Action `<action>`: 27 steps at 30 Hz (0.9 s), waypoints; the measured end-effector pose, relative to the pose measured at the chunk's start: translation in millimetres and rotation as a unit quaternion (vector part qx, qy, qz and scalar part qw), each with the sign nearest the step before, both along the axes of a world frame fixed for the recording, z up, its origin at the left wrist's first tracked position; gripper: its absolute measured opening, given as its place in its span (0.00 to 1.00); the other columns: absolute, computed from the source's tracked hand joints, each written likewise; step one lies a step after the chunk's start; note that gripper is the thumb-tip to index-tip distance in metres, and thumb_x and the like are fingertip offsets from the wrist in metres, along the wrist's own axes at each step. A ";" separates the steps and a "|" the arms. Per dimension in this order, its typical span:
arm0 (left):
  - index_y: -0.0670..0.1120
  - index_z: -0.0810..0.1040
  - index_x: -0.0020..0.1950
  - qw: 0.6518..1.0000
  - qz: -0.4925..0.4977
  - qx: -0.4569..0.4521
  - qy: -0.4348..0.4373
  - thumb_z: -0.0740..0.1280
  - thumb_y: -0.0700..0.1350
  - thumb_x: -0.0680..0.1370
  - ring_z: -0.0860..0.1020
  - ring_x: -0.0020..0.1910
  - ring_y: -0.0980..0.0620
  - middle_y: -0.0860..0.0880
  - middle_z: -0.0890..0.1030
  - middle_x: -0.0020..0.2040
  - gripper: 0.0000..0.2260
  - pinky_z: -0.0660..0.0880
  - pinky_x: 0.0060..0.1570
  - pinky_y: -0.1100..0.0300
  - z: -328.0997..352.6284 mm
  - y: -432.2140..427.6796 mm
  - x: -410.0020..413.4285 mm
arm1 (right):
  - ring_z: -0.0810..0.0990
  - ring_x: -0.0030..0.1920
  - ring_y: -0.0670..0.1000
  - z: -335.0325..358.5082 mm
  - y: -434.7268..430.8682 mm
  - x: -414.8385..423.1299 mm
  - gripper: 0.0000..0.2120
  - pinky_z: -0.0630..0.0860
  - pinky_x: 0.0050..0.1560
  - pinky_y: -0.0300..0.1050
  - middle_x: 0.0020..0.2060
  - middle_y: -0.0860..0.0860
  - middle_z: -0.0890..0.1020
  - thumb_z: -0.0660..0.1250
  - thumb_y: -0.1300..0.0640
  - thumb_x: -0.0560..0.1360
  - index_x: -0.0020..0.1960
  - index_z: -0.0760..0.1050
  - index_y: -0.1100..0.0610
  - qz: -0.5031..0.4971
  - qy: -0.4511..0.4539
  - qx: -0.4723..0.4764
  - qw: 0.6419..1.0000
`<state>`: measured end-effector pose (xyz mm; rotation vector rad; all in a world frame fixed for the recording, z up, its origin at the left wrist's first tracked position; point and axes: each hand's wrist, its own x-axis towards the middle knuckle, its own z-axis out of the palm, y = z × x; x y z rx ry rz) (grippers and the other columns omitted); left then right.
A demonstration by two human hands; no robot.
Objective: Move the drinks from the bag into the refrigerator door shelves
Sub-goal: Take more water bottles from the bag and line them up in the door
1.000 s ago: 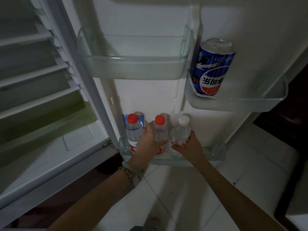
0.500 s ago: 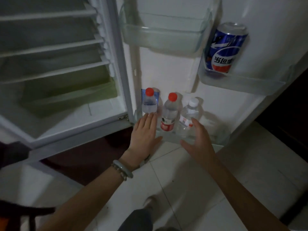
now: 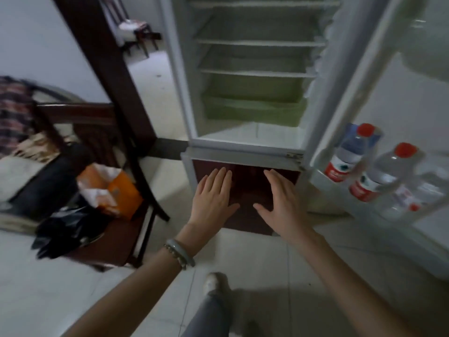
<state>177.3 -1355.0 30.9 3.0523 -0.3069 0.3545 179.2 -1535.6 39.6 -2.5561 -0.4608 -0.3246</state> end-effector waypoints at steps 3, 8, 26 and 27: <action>0.40 0.59 0.75 0.997 0.073 0.010 0.007 0.68 0.59 0.72 0.61 0.73 0.43 0.42 0.64 0.74 0.39 0.57 0.71 0.50 1.9 47.5 -13.1 | 0.68 0.66 0.60 4.7 52.9 9.0 0.37 0.66 0.65 0.52 0.66 0.61 0.70 0.75 0.56 0.67 0.70 0.63 0.63 0.067 -0.001 -0.004 0.998; 0.44 0.45 0.77 0.987 0.160 -0.009 0.003 0.58 0.61 0.78 0.48 0.76 0.47 0.45 0.50 0.78 0.37 0.46 0.74 0.52 1.3 131.1 -24.5 | 0.64 0.70 0.56 6.2 145.5 27.1 0.38 0.61 0.67 0.47 0.69 0.59 0.67 0.74 0.54 0.69 0.72 0.60 0.61 0.148 0.004 -0.018 0.989; 0.42 0.66 0.71 0.967 0.250 -0.040 0.007 0.71 0.57 0.70 0.68 0.69 0.42 0.42 0.70 0.70 0.35 0.65 0.67 0.45 -12.8 407.1 -10.2 | 0.62 0.70 0.53 -4.1 435.6 65.0 0.36 0.64 0.66 0.47 0.70 0.56 0.65 0.72 0.53 0.70 0.72 0.57 0.57 0.258 0.044 -0.006 0.965; 0.41 0.69 0.69 0.968 0.247 -0.036 -0.002 0.73 0.55 0.68 0.71 0.66 0.42 0.41 0.73 0.67 0.34 0.68 0.64 0.46 -15.8 414.4 -5.9 | 0.62 0.70 0.53 -6.1 443.7 70.7 0.36 0.65 0.66 0.47 0.69 0.56 0.65 0.72 0.54 0.70 0.72 0.57 0.57 0.261 0.045 -0.008 0.964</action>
